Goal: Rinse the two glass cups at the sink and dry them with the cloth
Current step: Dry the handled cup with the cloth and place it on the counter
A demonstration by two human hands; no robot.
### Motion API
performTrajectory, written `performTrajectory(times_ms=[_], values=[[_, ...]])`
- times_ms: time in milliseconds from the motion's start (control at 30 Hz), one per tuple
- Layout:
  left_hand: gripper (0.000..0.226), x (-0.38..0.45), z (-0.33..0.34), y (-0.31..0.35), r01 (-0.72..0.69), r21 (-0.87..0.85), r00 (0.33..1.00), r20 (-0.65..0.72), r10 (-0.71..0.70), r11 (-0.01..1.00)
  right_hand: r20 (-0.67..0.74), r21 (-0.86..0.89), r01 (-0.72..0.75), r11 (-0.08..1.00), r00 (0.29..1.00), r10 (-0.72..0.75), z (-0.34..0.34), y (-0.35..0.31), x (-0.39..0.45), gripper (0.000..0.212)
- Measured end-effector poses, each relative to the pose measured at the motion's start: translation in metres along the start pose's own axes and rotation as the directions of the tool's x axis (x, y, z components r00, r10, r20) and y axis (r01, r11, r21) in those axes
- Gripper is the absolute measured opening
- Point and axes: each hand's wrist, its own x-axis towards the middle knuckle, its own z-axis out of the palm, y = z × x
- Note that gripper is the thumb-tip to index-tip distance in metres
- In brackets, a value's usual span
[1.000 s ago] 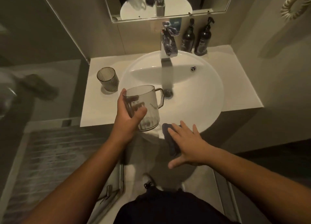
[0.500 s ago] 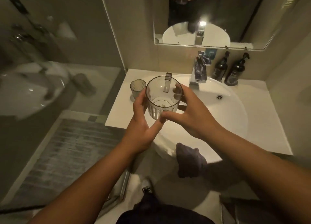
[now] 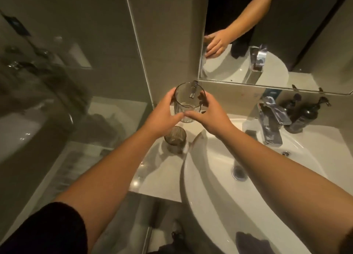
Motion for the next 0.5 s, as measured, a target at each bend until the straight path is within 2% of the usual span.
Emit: performTrajectory(times_ms=[167,500], values=[[0.085,0.039,0.004,-0.037,0.041,-0.040,0.999,0.030,-0.040,0.998,0.019,-0.042,-0.048,0.998,0.999,0.049,0.024,0.027,0.046,0.077],[0.083,0.073,0.009,-0.095,0.159,-0.049,0.987,0.007,-0.159,0.986,0.115,-0.129,-0.084,0.988,0.988,0.099,0.060,0.058,0.097,0.076]])
